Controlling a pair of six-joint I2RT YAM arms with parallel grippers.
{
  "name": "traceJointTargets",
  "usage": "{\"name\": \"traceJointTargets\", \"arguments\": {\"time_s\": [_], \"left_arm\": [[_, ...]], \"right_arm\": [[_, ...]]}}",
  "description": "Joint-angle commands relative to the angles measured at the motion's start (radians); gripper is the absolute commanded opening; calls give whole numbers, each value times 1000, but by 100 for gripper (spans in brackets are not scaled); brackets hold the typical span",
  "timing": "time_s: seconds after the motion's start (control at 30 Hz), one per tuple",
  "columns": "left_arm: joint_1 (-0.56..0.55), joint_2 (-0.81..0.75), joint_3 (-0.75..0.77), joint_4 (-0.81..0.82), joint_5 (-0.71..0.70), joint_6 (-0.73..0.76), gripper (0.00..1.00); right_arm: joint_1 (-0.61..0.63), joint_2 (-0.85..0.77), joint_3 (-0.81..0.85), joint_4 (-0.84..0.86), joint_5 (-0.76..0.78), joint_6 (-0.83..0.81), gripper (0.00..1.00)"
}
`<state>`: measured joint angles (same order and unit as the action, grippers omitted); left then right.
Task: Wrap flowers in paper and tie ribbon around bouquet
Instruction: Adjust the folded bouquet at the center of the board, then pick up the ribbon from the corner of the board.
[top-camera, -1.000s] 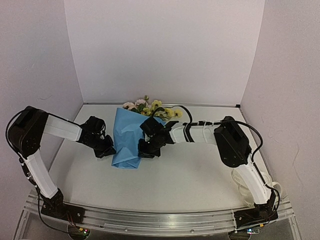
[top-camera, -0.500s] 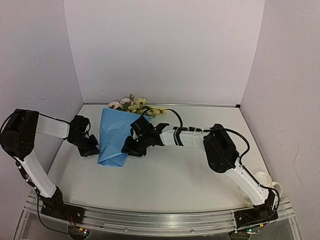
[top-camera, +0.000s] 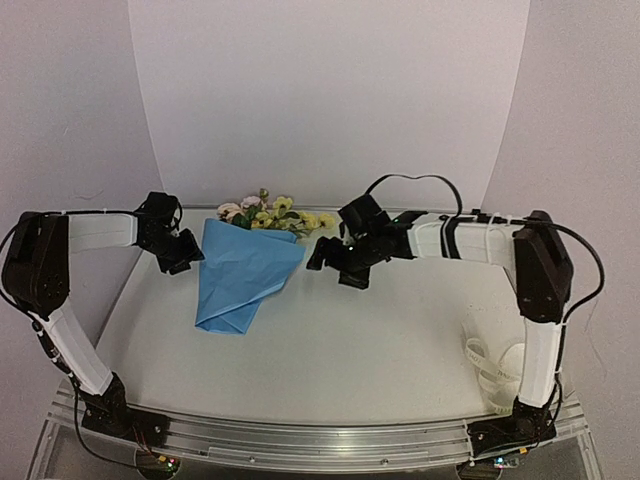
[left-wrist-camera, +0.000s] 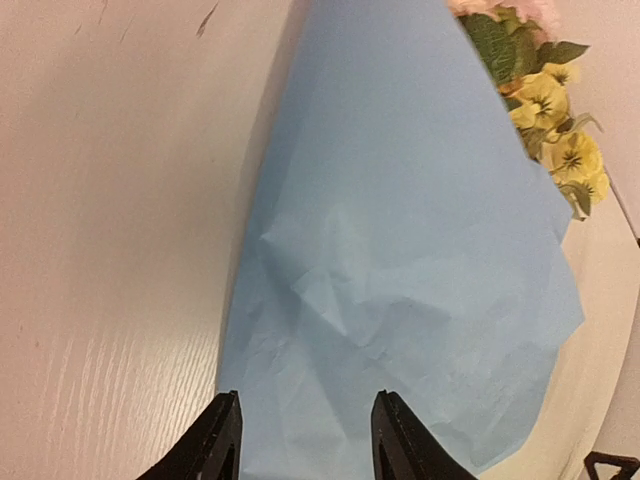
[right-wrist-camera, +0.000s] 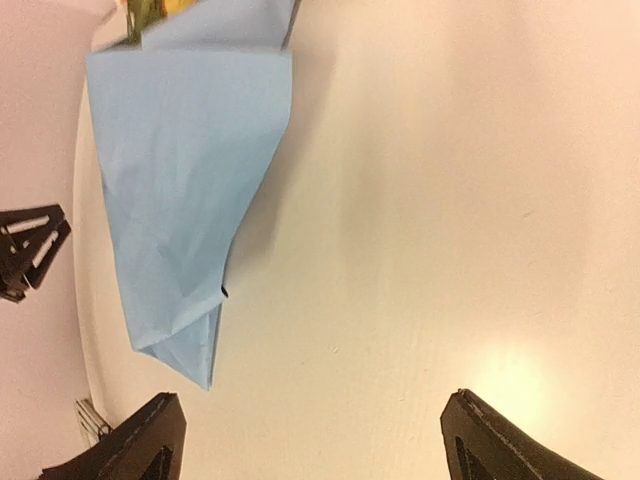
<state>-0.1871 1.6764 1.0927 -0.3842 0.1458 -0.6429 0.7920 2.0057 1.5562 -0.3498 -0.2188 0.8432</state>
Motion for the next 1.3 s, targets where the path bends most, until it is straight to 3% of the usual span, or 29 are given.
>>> {"name": "traceJointTargets", "arguments": {"time_s": [0.0, 0.17, 0.33, 0.43, 0.57, 1.0, 1.1, 1.27], "left_arm": [[-7, 1, 95, -12, -8, 65, 48], [-108, 18, 156, 12, 51, 89, 50], [-211, 56, 175, 70, 117, 66, 50], [-237, 74, 177, 99, 162, 49, 50], [-251, 83, 165, 134, 198, 38, 50], [-258, 81, 140, 174, 244, 2, 50], [-258, 74, 138, 177, 246, -2, 50], [-259, 63, 134, 169, 244, -1, 50]], "right_arm": [[-59, -208, -188, -33, 176, 3, 93], [-111, -418, -444, -102, 327, 61, 92], [-175, -622, -717, -172, 442, 196, 81], [-189, -714, -816, -227, 507, 280, 75], [-200, -808, -896, -284, 593, 347, 78], [-273, -691, -923, -255, 503, 327, 71], [-283, -657, -937, -213, 466, 320, 65], [-290, -609, -944, -165, 425, 300, 44]]}}
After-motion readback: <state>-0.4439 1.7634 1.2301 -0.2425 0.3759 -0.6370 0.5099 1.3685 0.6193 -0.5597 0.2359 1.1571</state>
